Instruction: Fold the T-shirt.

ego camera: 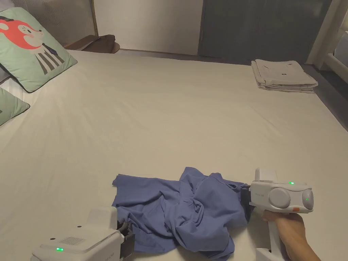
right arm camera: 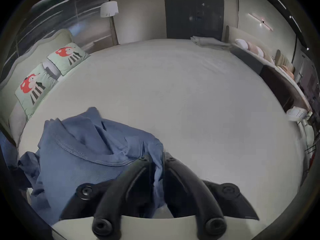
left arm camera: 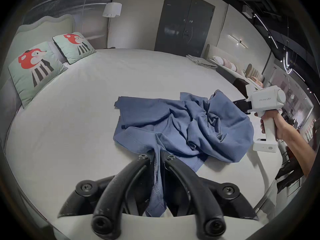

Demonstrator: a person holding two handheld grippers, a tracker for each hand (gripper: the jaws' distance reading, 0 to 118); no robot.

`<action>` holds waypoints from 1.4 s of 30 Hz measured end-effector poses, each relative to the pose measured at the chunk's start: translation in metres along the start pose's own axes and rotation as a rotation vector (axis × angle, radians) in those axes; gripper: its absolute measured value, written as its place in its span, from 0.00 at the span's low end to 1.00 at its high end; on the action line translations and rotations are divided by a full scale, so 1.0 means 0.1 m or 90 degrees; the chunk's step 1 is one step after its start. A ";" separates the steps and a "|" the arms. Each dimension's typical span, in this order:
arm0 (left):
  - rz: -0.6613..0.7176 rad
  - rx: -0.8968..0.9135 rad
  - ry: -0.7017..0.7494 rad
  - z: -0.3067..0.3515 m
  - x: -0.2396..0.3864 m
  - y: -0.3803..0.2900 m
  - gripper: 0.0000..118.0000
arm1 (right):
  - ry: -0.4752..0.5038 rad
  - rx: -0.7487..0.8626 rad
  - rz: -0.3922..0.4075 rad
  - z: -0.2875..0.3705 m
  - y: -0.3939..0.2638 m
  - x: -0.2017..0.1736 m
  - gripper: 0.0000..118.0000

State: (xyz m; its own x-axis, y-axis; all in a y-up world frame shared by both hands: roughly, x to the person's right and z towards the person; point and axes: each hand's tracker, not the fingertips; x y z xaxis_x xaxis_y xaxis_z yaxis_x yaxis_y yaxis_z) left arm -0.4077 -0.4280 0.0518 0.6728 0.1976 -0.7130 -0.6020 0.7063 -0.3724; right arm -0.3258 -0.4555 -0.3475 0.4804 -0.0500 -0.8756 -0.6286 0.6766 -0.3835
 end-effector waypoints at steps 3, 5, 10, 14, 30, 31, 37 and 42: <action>0.029 0.020 -0.013 0.07 -0.05 0.07 0.03 | -0.005 0.066 0.015 0.40 0.12 -0.05 0.06; 0.036 0.031 -0.018 0.12 -0.08 0.20 0.03 | -0.008 0.112 0.035 0.66 0.23 -0.07 0.06; 0.036 0.098 -0.035 0.30 -0.13 0.82 0.03 | -0.043 0.219 0.090 1.12 0.74 -0.02 0.06; 0.004 0.149 -0.020 0.35 -0.17 1.46 0.03 | -0.078 0.279 0.116 1.41 1.17 0.03 0.06; -0.057 0.315 0.118 0.11 0.01 4.25 0.03 | -0.273 0.508 0.145 1.93 2.92 0.20 0.06; -0.057 0.327 0.126 0.09 0.00 4.37 0.03 | -0.288 0.523 0.150 1.94 3.01 0.21 0.06; -0.055 0.371 0.169 -0.11 0.02 4.85 0.03 | -0.353 0.584 0.185 1.82 3.36 0.20 0.06; -0.047 0.391 0.190 -0.40 -0.06 4.99 0.03 | -0.365 0.587 0.177 1.54 3.40 0.20 0.06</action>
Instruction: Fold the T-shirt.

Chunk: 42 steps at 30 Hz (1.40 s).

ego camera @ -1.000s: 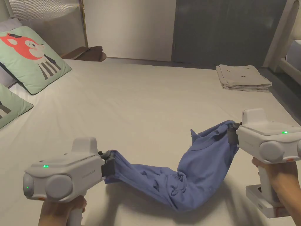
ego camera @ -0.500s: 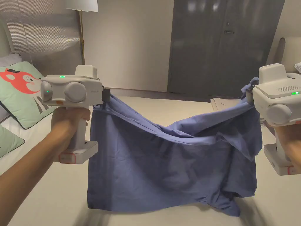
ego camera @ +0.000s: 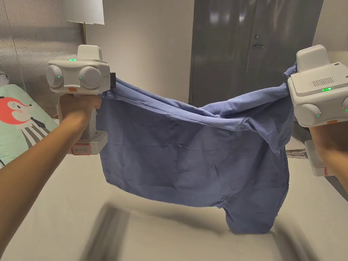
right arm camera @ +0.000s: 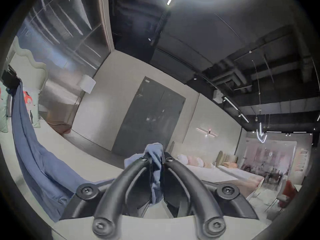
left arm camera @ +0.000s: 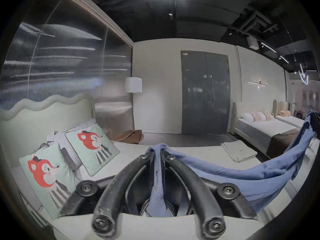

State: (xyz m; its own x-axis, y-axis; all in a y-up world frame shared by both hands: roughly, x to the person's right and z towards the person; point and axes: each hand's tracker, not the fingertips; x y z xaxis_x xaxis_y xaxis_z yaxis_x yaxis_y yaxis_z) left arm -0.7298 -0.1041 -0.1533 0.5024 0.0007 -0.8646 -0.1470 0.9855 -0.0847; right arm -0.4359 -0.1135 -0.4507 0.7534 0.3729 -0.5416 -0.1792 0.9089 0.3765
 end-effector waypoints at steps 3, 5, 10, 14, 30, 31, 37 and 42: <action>-0.015 -0.020 -0.002 -0.24 -0.04 -0.21 0.03 | 0.006 -0.022 -0.007 -0.07 -0.20 -0.12 0.06; -0.033 -0.047 0.011 -0.39 -0.05 -0.43 0.03 | 0.013 -0.042 -0.008 -0.10 -0.37 -0.22 0.06; -0.038 -0.123 0.011 -0.62 -0.08 -1.08 0.03 | 0.037 -0.113 -0.024 -0.09 -0.87 -0.45 0.06; -0.053 -0.182 0.012 -0.51 -0.13 -1.69 0.03 | 0.055 -0.162 -0.018 0.05 -1.36 -0.61 0.06; -0.013 -0.313 0.007 1.20 -0.66 -3.22 0.03 | 0.127 -0.288 -0.041 1.96 -2.44 -0.53 0.06; -0.009 -0.313 0.006 1.35 -0.70 -3.28 0.03 | 0.128 -0.287 -0.045 2.11 -2.46 -0.50 0.06; 0.014 -0.322 0.001 2.10 -0.96 -3.53 0.03 | 0.134 -0.297 -0.108 2.94 -2.45 -0.26 0.06; 0.018 -0.337 -0.003 2.65 -1.15 -3.72 0.03 | 0.147 -0.335 -0.165 3.52 -2.55 -0.06 0.06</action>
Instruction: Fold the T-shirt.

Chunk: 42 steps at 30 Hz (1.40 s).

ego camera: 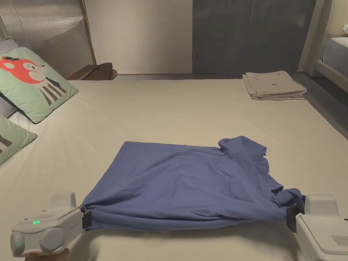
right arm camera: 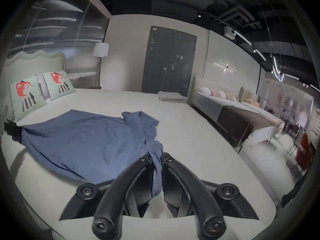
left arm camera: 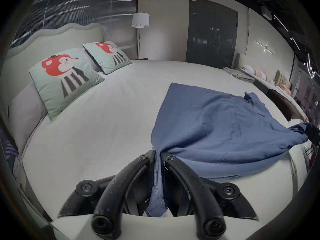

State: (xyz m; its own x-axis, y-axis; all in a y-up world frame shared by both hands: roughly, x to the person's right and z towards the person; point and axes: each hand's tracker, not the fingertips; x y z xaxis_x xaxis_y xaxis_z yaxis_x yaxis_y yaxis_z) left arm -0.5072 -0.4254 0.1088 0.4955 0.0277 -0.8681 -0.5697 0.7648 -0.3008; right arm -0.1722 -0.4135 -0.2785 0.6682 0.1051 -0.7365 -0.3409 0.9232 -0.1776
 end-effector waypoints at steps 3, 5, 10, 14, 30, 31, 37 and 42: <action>0.000 -0.013 -0.004 0.18 -0.10 -0.24 0.03 | 0.002 -0.020 -0.010 0.26 -0.20 0.07 0.06; 0.007 -0.025 -0.005 0.28 -0.16 -0.39 0.03 | 0.002 -0.035 -0.013 0.39 -0.34 0.10 0.06; 0.008 -0.061 -0.001 0.40 -0.23 -0.69 0.03 | 0.006 -0.097 -0.017 0.60 -0.59 0.11 0.06; 0.016 -0.092 0.009 0.35 -0.27 -0.84 0.03 | 0.014 -0.169 -0.055 0.56 -0.72 0.16 0.06; 0.034 -0.150 0.014 0.40 -0.08 -0.63 0.83 | 0.031 -0.220 -0.081 0.36 -0.52 0.24 0.61; 0.034 -0.127 0.000 0.42 -0.09 -0.55 0.94 | 0.040 -0.196 -0.084 0.37 -0.40 0.23 0.78; 0.030 0.065 -0.043 0.80 0.22 0.17 0.93 | 0.063 -0.028 -0.090 0.50 0.39 0.06 0.92; 0.027 0.239 -0.072 1.17 0.60 0.54 0.93 | 0.052 0.126 -0.054 0.71 0.90 -0.18 0.92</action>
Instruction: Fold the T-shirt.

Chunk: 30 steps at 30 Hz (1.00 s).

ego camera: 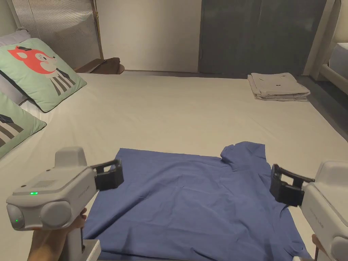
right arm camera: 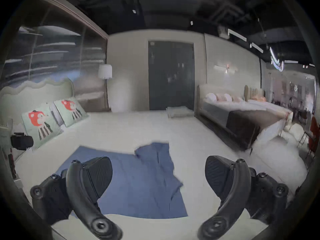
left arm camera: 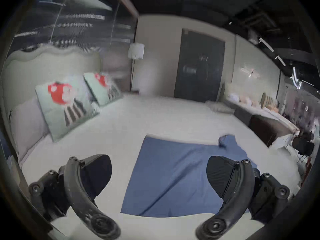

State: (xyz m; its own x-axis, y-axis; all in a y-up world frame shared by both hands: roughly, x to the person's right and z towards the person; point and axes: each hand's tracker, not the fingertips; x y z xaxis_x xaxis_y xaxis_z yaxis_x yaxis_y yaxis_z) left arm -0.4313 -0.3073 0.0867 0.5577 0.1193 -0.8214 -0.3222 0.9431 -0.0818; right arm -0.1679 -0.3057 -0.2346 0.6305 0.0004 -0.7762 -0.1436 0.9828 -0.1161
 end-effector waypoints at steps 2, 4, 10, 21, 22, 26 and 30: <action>-0.019 0.043 -0.005 0.00 0.12 0.07 0.93 | -0.008 0.036 0.014 0.01 0.10 -0.09 0.92; -0.032 0.066 -0.005 0.01 0.24 0.10 0.92 | -0.007 0.057 0.018 -0.06 0.09 -0.12 0.91; -0.077 0.097 -0.017 -0.09 0.40 0.04 0.46 | -0.019 0.083 0.034 -0.07 0.15 -0.25 0.43; -0.068 -0.022 -0.040 -0.88 0.31 0.20 0.00 | -0.017 0.070 0.032 -0.50 0.19 -0.20 0.00; -0.053 -0.048 -0.052 -1.05 0.26 0.25 0.00 | -0.015 0.067 0.031 -0.56 0.20 -0.19 0.00; -0.016 -0.162 -0.082 -1.79 0.07 0.41 0.00 | -0.009 0.059 0.039 -0.80 0.23 -0.21 0.00; -0.027 -0.246 -0.069 -2.54 -0.07 0.47 0.00 | -0.009 0.046 0.046 -1.09 0.25 -0.25 0.00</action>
State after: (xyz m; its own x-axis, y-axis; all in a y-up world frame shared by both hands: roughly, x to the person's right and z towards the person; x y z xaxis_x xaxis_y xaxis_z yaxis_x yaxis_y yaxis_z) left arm -0.6448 -0.3425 -0.0545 0.6472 0.1340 -0.7505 -0.5493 0.7646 -0.3372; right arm -0.2700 -0.3015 -0.2860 0.6308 0.0738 -0.7724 -0.1334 0.9910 -0.0143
